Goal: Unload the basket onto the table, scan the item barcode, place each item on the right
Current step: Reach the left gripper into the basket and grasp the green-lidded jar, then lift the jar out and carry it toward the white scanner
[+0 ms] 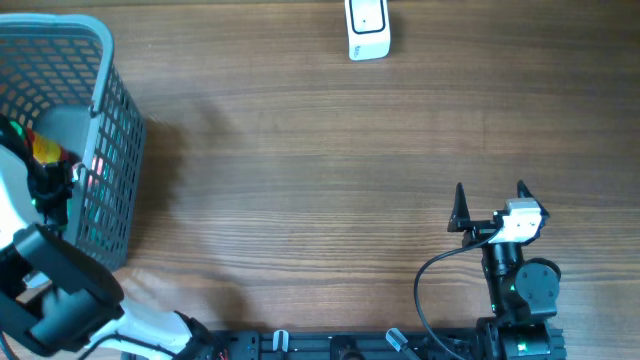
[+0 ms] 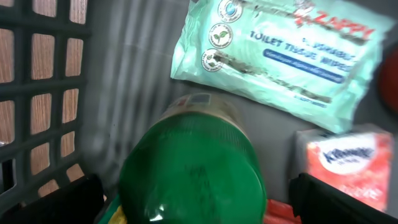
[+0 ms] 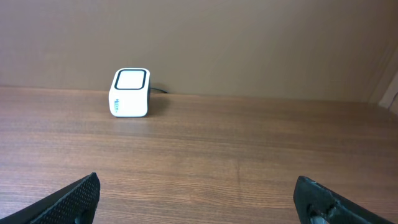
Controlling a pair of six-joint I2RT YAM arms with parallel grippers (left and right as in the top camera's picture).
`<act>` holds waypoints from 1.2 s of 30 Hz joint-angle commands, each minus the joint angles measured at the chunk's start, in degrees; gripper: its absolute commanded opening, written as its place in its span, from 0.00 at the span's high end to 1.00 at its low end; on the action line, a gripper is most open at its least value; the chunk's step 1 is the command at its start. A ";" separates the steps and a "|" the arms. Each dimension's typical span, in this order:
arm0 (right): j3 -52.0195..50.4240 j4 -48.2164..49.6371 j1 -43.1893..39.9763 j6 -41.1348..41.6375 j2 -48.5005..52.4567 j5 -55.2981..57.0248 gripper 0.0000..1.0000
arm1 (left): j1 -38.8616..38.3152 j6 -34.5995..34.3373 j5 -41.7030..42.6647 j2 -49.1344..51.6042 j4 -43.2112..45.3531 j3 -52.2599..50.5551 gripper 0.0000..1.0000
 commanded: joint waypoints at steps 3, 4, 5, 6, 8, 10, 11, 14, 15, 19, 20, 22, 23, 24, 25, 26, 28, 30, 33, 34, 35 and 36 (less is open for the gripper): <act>0.00 0.24 -0.24 -0.70 0.11 -0.94 0.00 | 0.26 0.28 -0.92 3.10 -0.17 -0.17 0.00; 0.00 0.24 -0.24 -0.70 0.11 -0.94 0.00 | 0.26 0.28 -0.94 3.17 -0.09 -0.24 0.00; 0.00 0.24 -0.24 -0.70 0.11 -0.94 0.00 | 0.26 0.28 -0.94 3.17 -0.09 -0.28 0.00; 0.00 0.24 -0.24 -0.70 0.11 -0.94 0.00 | 0.26 0.28 -0.94 3.17 -0.11 -0.28 0.00; 0.00 0.24 -0.24 -0.72 0.11 -0.94 0.00 | 0.26 0.28 -0.94 3.17 -0.02 -0.52 0.00; 0.00 0.24 -0.24 -0.72 0.11 -0.94 0.00 | 0.26 0.26 -0.92 3.17 0.70 -1.27 0.00; 0.00 0.24 -0.24 -0.70 0.11 -0.94 0.00 | 0.26 0.28 -0.94 3.17 1.25 -1.84 0.00; 0.00 0.24 -0.24 -0.70 0.11 -0.94 0.00 | 0.26 0.28 -0.94 3.17 3.41 -4.28 0.00; 0.00 0.24 -0.24 -0.70 0.11 -0.94 0.00 | 0.26 0.28 -0.94 3.17 3.89 -4.85 0.00; 0.00 0.24 -0.24 -0.70 0.11 -0.94 0.00 | 0.26 0.28 -0.94 3.17 5.99 -6.80 0.02; 0.00 0.24 -0.24 -0.72 0.11 -0.94 0.02 | 0.26 0.28 -0.96 3.17 6.10 -6.82 0.06; 0.00 0.24 -0.24 -0.70 0.11 -0.94 0.00 | 0.26 0.28 -0.96 3.17 6.16 -6.82 0.12; 0.00 0.24 -0.24 -0.72 0.11 -0.94 0.00 | 0.26 0.31 -0.96 3.17 6.14 -6.82 0.15; 0.00 0.24 -0.24 -0.70 0.11 -0.94 0.00 | 0.26 0.31 -0.98 3.17 6.14 -6.82 0.16; 0.00 0.24 -0.24 -0.72 0.11 -0.94 0.00 | 0.26 0.31 -1.03 3.17 6.14 -6.82 0.20; 0.00 0.24 -0.24 -0.72 0.11 -0.94 0.00 | 0.26 0.31 -1.20 3.17 6.14 -6.82 0.24; 0.00 0.24 -0.24 -0.70 0.11 -0.94 0.01 | 0.26 0.31 -1.40 3.15 6.10 -6.82 0.35; 0.00 0.24 -0.24 -0.72 0.11 -0.94 0.00 | 0.26 0.33 -1.66 3.15 5.92 -6.82 0.39; 0.00 0.24 -0.24 -0.72 0.11 -0.94 0.00 | 0.26 0.66 -1.81 2.93 5.35 -6.78 0.40; 0.00 0.24 -0.24 -0.70 0.11 -0.94 0.00 | 0.26 1.16 -1.84 2.89 5.22 -6.64 0.41; 0.00 0.24 -0.24 -0.70 0.11 -0.94 0.00 | 0.26 2.21 -1.84 2.82 5.20 -6.34 0.43; 0.00 0.24 -0.24 -0.72 0.11 -0.94 0.00 | 0.26 3.30 -1.81 2.67 5.01 -5.90 0.43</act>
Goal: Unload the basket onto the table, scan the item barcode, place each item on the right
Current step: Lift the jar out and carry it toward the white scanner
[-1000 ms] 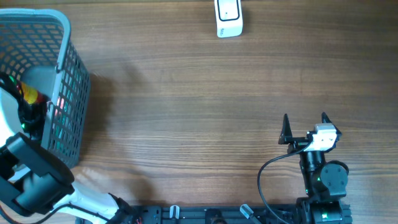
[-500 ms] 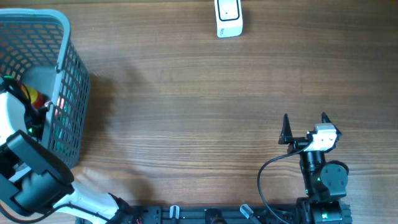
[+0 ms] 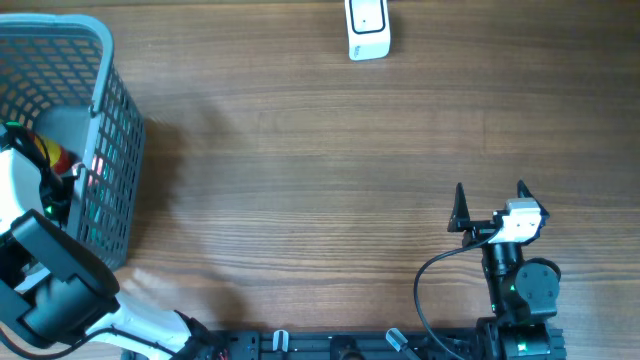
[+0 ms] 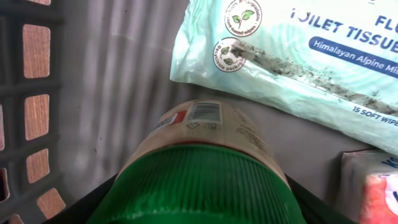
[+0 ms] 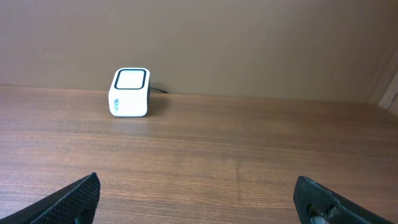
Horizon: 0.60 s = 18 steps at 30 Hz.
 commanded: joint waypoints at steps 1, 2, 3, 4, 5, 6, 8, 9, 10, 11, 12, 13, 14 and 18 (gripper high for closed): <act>0.00 0.24 -0.24 -0.46 0.11 -0.94 0.00 | 0.26 3.13 -1.46 0.07 -1.38 0.92 0.43; 0.00 0.24 -0.24 -0.46 0.11 -0.94 0.00 | 0.26 3.13 -1.44 -0.28 -2.19 1.84 0.44; 0.00 0.24 -0.24 -0.48 0.11 -0.94 0.00 | 0.26 3.13 -1.42 -0.59 -2.67 2.49 0.44; 0.00 0.24 -0.24 -0.48 0.11 -0.94 0.00 | 0.26 3.15 -1.46 -1.01 -3.30 3.50 0.44; 0.00 0.24 -0.24 -0.46 0.11 -0.94 0.00 | 0.26 3.13 -1.46 -1.46 -3.98 4.68 0.43; 0.00 0.24 -0.24 -0.48 0.11 -0.94 0.00 | 0.26 3.15 -1.46 -1.97 -4.57 6.01 0.43; 0.00 0.24 -0.24 -0.44 0.11 -0.94 0.00 | 0.26 3.91 -1.42 -3.02 -5.38 8.81 0.42; 0.00 0.24 -0.24 -0.48 0.11 -0.94 0.00 | 0.26 4.46 -1.42 -3.54 -5.66 10.32 0.42; 0.00 0.24 -0.24 -0.46 0.11 -0.94 0.00 | 0.26 4.46 -1.42 -4.09 -6.32 11.85 0.41; 0.00 0.24 -0.24 -0.48 0.11 -0.94 0.00 | 0.26 4.46 -1.40 -4.59 -6.99 13.40 0.41; 0.00 0.24 -0.24 -0.46 0.11 -0.94 0.00 | 0.26 4.46 -1.40 -5.14 -7.69 14.97 0.41; 0.00 0.24 -0.24 -0.48 0.11 -0.94 0.00 | 0.24 4.46 -1.36 -5.70 -8.28 16.46 0.41; 0.00 0.24 -0.24 -0.48 0.11 -0.94 0.00 | 0.22 4.46 -1.16 -6.25 -8.92 17.84 0.41; 0.00 0.24 -0.24 -0.46 0.11 -0.94 0.00 | 0.20 5.97 1.97 -9.07 -9.97 21.84 0.41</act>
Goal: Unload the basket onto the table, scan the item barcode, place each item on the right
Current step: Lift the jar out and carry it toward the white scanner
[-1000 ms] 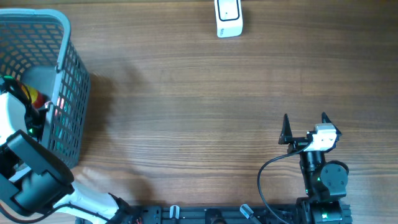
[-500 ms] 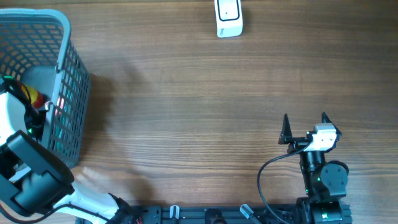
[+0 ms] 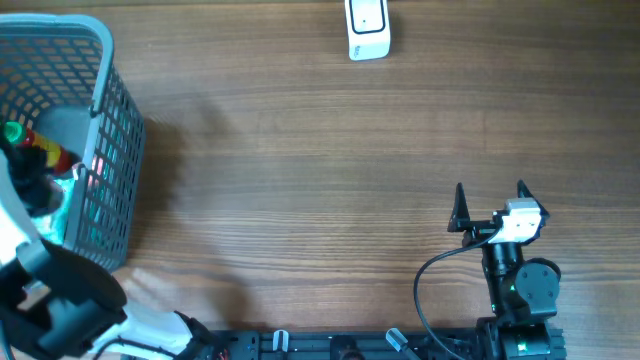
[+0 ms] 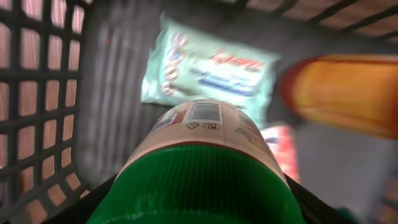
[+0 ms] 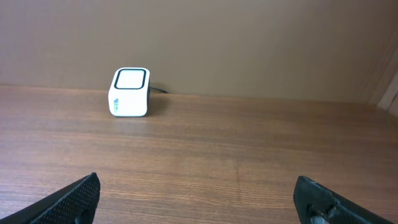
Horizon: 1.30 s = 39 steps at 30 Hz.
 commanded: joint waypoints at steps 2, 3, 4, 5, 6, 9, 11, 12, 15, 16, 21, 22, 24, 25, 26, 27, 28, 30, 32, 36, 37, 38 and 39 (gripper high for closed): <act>0.00 0.24 -0.24 -0.28 0.11 -0.94 0.00 | 0.20 2.10 4.98 -6.34 -0.63 5.16 0.41; 0.00 0.24 -0.24 -0.28 0.11 -0.94 0.00 | 0.20 2.10 5.97 -7.10 -0.61 5.38 0.42; 0.00 0.24 -0.24 -0.28 0.11 -0.94 0.00 | 0.20 2.10 7.32 -8.22 -0.48 5.49 0.41; 0.00 0.24 -0.24 -0.31 0.11 -0.94 0.00 | 0.20 2.10 8.66 -9.51 -0.22 5.49 0.42; 0.00 0.24 -0.24 -0.28 0.11 -0.94 0.00 | 0.20 2.10 9.86 -10.75 0.00 5.49 0.42; 0.00 0.24 -0.24 -0.28 0.11 -0.94 0.00 | 0.20 2.12 13.68 -14.97 0.92 5.49 0.42; 0.00 0.24 -0.24 -0.31 0.11 -0.94 0.00 | 0.20 2.12 15.65 -17.70 1.79 5.49 0.42; 0.00 0.24 -0.24 -0.28 0.11 -0.94 0.00 | 0.15 2.10 16.63 -19.08 2.23 5.49 0.42; 0.00 0.24 -0.24 -0.28 0.11 -0.94 0.00 | -0.79 2.10 18.95 -23.30 4.35 5.49 0.42; 0.00 0.24 -0.24 -0.28 0.11 -0.94 0.00 | -1.81 2.10 19.80 -25.11 5.42 5.49 0.42; 0.00 0.24 -0.24 -0.31 0.11 -0.94 0.00 | -8.37 2.08 20.39 -29.44 8.00 5.49 0.43; 0.00 0.24 -0.24 -0.31 0.11 -0.94 0.00 | -10.25 2.08 20.39 -29.81 8.37 5.49 0.43; 0.00 0.24 -0.24 -0.31 0.11 -0.94 0.00 | -14.49 2.08 20.39 -29.92 9.01 5.49 0.44; 0.00 0.24 -0.24 -0.28 0.11 -0.94 0.00 | -16.79 2.08 20.35 -29.75 9.16 5.46 0.44; 0.00 0.24 -0.24 -0.28 0.11 -0.94 0.00 | -18.51 2.10 20.35 -29.49 9.25 5.46 0.44; 0.00 0.24 -0.24 -0.31 0.11 -0.94 0.00 | -20.92 2.10 20.31 -29.05 9.29 5.46 0.44; 0.00 0.24 -0.24 -0.31 0.11 -0.94 0.00 | -23.74 2.10 19.89 -28.44 9.27 5.46 0.44; 0.00 0.24 -0.24 -0.31 0.11 -0.94 0.00 | -28.39 2.10 18.84 -27.12 9.22 5.46 0.44; 0.00 0.24 -0.24 -0.31 0.11 -0.94 0.00 | -32.81 2.10 17.53 -25.55 8.98 5.46 0.44; 0.00 0.24 -0.24 -0.28 0.11 -0.94 0.00 | -41.03 2.08 15.08 -21.11 7.06 5.44 0.44; 0.00 0.24 -0.24 -0.28 0.11 -0.94 0.00 | -42.75 2.08 14.84 -19.85 6.75 5.38 0.44; 0.00 0.24 -0.24 -0.31 0.11 -0.94 0.00 | -44.85 2.08 14.53 -18.21 6.43 5.35 0.44; 0.00 0.24 -0.24 -0.28 0.11 -0.94 0.00 | -46.38 2.08 14.32 -16.92 6.23 5.35 0.44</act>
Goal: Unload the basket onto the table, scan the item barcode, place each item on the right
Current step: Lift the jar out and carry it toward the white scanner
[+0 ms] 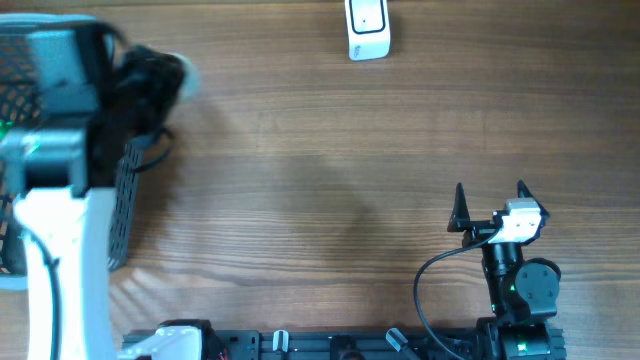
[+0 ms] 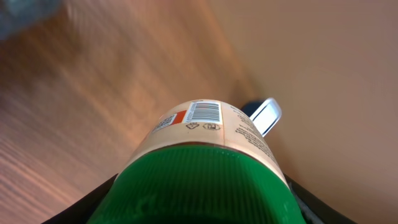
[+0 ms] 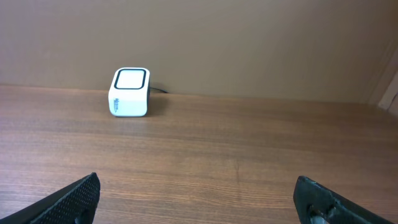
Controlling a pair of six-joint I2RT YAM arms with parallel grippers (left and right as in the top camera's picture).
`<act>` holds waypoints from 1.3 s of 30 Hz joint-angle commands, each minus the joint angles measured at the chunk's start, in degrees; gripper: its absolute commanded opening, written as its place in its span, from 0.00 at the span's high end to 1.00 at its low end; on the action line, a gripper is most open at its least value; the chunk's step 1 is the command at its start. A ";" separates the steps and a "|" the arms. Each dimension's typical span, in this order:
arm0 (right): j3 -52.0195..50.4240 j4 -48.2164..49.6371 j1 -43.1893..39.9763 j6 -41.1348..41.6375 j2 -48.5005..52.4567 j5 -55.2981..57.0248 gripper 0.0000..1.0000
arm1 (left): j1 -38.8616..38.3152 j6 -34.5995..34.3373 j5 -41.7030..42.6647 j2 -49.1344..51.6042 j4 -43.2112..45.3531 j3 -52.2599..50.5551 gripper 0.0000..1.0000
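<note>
A jar (image 2: 205,155) with a green ribbed lid and a beige label fills the left wrist view, its barcode (image 2: 204,112) facing up. My left gripper (image 1: 158,72) is shut on the jar at the lid, held in the air just right of the basket's top corner. The white scanner (image 1: 367,28) stands at the table's far edge. It also shows beyond the jar as the scanner (image 2: 264,116), and far left of centre as the scanner (image 3: 130,92). My right gripper (image 1: 490,205) rests open near the front right, nothing between its fingers.
A grey mesh basket (image 1: 125,200) stands at the table's left edge, partly covered by my left arm (image 1: 60,250). A wall rises right behind the scanner. Bare wooden tabletop (image 1: 330,180) lies between the basket, the scanner and the right arm.
My left gripper held the jar inside the basket; now it holds it outside, above the table by the basket's right top corner, with the scanner in its view. The right arm is unchanged.
My left gripper stood open around the green-lidded jar among packets at the basket's bottom. Then it was shut on the lid. Then the jar was raised within the basket. Now the jar is out over the table. The right gripper stayed open and still.
</note>
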 commanded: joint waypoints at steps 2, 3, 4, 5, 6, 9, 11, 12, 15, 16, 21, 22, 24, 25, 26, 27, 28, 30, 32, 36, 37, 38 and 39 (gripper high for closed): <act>0.00 0.24 -0.24 -0.26 0.11 -0.94 0.00 | -8.37 0.96 -2.95 6.91 -0.59 0.90 0.44; 0.00 0.24 -0.24 -0.26 0.11 -0.94 0.00 | -9.49 0.94 -3.19 8.11 -0.68 0.90 0.44; 0.00 0.24 -0.24 -0.26 0.11 -0.94 0.00 | -10.91 0.94 -3.32 9.75 -0.76 0.90 0.44; 0.00 0.24 -0.24 -0.28 0.11 -0.94 0.00 | -12.20 0.94 -3.30 11.52 -0.81 0.90 0.44; 0.00 0.24 -0.24 -0.28 0.11 -0.94 0.00 | -13.44 0.94 -3.32 13.03 -0.90 0.90 0.44; 0.00 0.24 -0.24 -0.26 0.11 -0.94 0.00 | -16.59 0.96 -3.32 17.70 -1.16 0.90 0.44; 0.00 0.24 -0.24 -0.28 0.11 -0.94 0.00 | -18.86 0.96 -3.30 21.57 -1.22 0.90 0.44; 0.00 0.24 -0.24 -0.26 0.11 -0.94 0.00 | -19.80 0.96 -3.30 23.30 -1.20 0.90 0.44; 0.00 0.24 -0.24 -0.26 0.11 -0.94 0.00 | -22.69 0.94 -3.32 28.72 -1.18 0.90 0.44; 0.00 0.24 -0.24 -0.26 0.11 -0.94 0.00 | -23.39 0.96 -3.32 30.01 -1.18 0.90 0.44; 0.00 0.24 -0.24 -0.28 0.11 -0.94 0.00 | -26.12 0.96 -5.20 35.80 -1.18 0.90 0.44; 0.00 0.24 -0.24 -0.26 0.11 -0.94 0.00 | -26.56 0.96 -6.86 36.70 -1.18 0.90 0.43; 0.00 0.24 -0.24 -0.28 0.11 -0.94 0.00 | -27.26 0.96 -9.62 38.03 -1.20 0.90 0.43; 0.00 0.24 -0.24 -0.28 0.11 -0.94 0.00 | -27.58 0.96 -10.62 38.80 -1.16 0.90 0.43; 0.00 0.24 -0.24 -0.28 0.11 -0.94 0.00 | -27.91 0.94 -11.10 39.41 -1.11 0.90 0.43; 0.00 0.24 -0.24 -0.26 0.11 -0.94 0.00 | -28.17 0.96 -11.08 39.95 -0.94 0.90 0.43; 0.00 0.24 -0.24 -0.28 0.11 -0.94 0.00 | -28.39 0.94 -11.06 40.50 -0.72 0.90 0.43; 0.00 0.24 -0.24 -0.28 0.11 -0.94 0.00 | -28.76 0.94 -11.04 41.42 -0.33 0.90 0.42; 0.00 0.24 -0.24 -0.28 0.11 -0.94 0.00 | -29.05 0.92 -11.04 42.21 -0.17 0.90 0.42; 0.00 0.24 -0.24 -0.28 0.11 -0.94 0.00 | -29.64 0.92 -11.04 43.15 0.04 0.90 0.40; 0.00 0.24 -0.24 -0.28 0.11 -0.94 0.00 | -29.75 0.92 -11.04 43.25 0.11 0.90 0.39; 0.00 0.24 -0.24 -0.26 0.11 -0.94 0.00 | -29.90 0.92 -11.04 43.28 0.15 0.90 0.39; 0.00 0.24 -0.24 -0.28 0.11 -0.94 0.00 | -29.99 0.92 -11.06 43.28 0.17 0.90 0.39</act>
